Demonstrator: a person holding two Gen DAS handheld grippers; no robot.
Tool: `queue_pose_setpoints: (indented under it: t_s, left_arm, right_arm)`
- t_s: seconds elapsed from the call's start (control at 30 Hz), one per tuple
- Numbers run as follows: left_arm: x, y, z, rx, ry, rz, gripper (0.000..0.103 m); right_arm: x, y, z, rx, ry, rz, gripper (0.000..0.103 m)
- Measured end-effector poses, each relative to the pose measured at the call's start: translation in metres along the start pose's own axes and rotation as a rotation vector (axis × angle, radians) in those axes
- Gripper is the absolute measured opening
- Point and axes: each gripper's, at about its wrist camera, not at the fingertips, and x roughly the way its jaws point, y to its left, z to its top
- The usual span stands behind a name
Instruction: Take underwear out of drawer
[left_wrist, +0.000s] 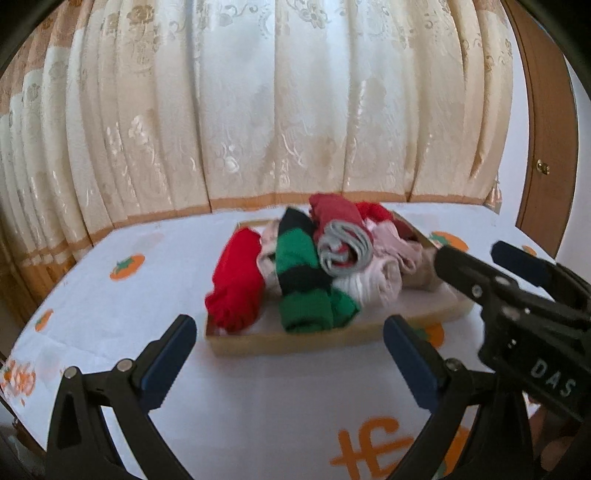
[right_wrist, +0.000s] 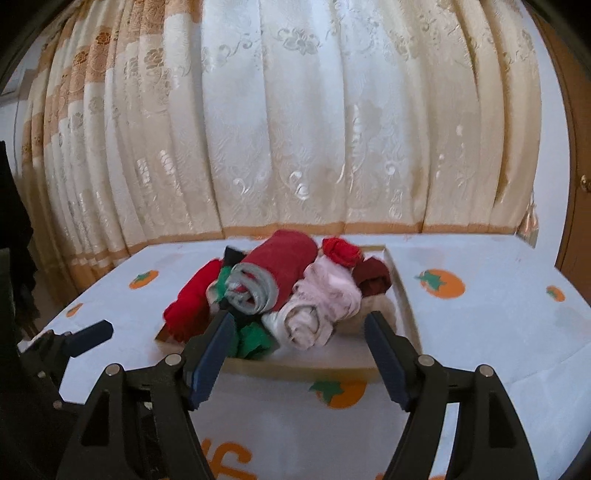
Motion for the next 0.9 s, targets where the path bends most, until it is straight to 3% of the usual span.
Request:
queue_pose_setpoints:
  t_s: [0.27,0.43,0.67,0.9]
  left_arm:
    - [0.014,0.002,0.017,-0.023,-0.107,0.031,0.103]
    - [0.020,0.000,0.007,-0.016,-0.106,0.027,0.103]
    - [0.019,-0.002,-0.005,-0.004,-0.149,0.045,0.103]
    - [0.016,0.001,-0.007,-0.020,-0.168,0.047,0.103]
  right_arm:
    - [0.015,-0.017,0.012,0.048,-0.073,-0.040,0.075]
    - [0.020,-0.015,0.004,0.011,-0.086,-0.037,0.075]
    - [0.010,-0.015,-0.005,0.000,-0.182,-0.036,0.075]
    - [0.015,-0.006,-0.011,-0.058,-0.178,-0.051,0.075]
